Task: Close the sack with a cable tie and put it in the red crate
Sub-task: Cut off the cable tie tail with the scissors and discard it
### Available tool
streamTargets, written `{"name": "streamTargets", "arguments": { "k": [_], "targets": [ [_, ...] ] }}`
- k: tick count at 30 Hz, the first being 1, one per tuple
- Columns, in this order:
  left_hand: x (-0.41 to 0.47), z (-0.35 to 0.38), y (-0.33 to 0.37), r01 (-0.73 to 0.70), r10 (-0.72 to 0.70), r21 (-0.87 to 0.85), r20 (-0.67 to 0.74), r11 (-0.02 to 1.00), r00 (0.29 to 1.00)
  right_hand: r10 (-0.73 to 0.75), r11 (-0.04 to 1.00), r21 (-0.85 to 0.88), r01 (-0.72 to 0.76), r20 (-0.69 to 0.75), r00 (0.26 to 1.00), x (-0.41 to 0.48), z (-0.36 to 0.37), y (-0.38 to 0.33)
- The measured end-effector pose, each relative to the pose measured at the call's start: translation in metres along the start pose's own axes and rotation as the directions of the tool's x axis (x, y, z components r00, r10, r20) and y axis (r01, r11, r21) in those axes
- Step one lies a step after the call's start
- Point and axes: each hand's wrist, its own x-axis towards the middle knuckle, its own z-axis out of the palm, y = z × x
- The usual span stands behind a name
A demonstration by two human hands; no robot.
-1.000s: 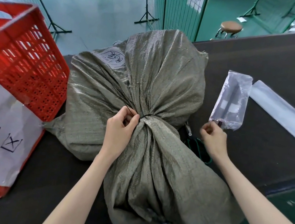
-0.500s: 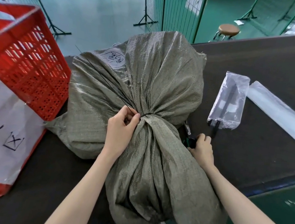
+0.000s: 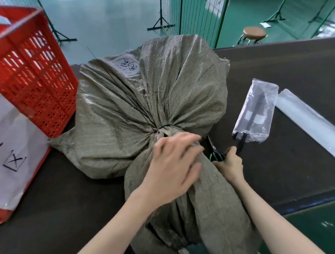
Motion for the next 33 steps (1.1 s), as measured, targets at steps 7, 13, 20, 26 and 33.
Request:
{"name": "streamTargets", "arguments": {
  "k": [7, 13, 20, 26, 33],
  "targets": [
    [-0.011, 0.029, -0.02, -0.3, 0.194, 0.188, 0.439, 0.935, 0.877, 0.061, 0.981, 0.187, -0.044, -0.086, 0.994, -0.006, -0.007, 0.007],
    [-0.028, 0.034, -0.043, -0.418, 0.254, 0.297, 0.463, 0.858, 0.849, 0.163, 0.894, 0.441, -0.076, -0.163, 0.973, -0.019, -0.01, -0.001],
    [-0.051, 0.034, -0.055, -0.43, 0.277, 0.337, 0.415, 0.838, 0.866, 0.23, 0.612, 0.791, 0.004, -0.183, 0.956, -0.035, -0.016, -0.014],
    [-0.054, 0.033, -0.051, -0.511, 0.253, 0.371, 0.558, 0.776, 0.79, 0.013, 0.309, 0.946, 0.093, -0.102, 0.995, -0.064, -0.03, -0.046],
    [-0.055, 0.016, -0.047, -0.351, 0.28, 0.101, 0.419, 0.931, 0.864, -0.208, 0.221, 0.975, 0.014, 0.033, 0.978, -0.09, -0.04, -0.064]
  ]
}}
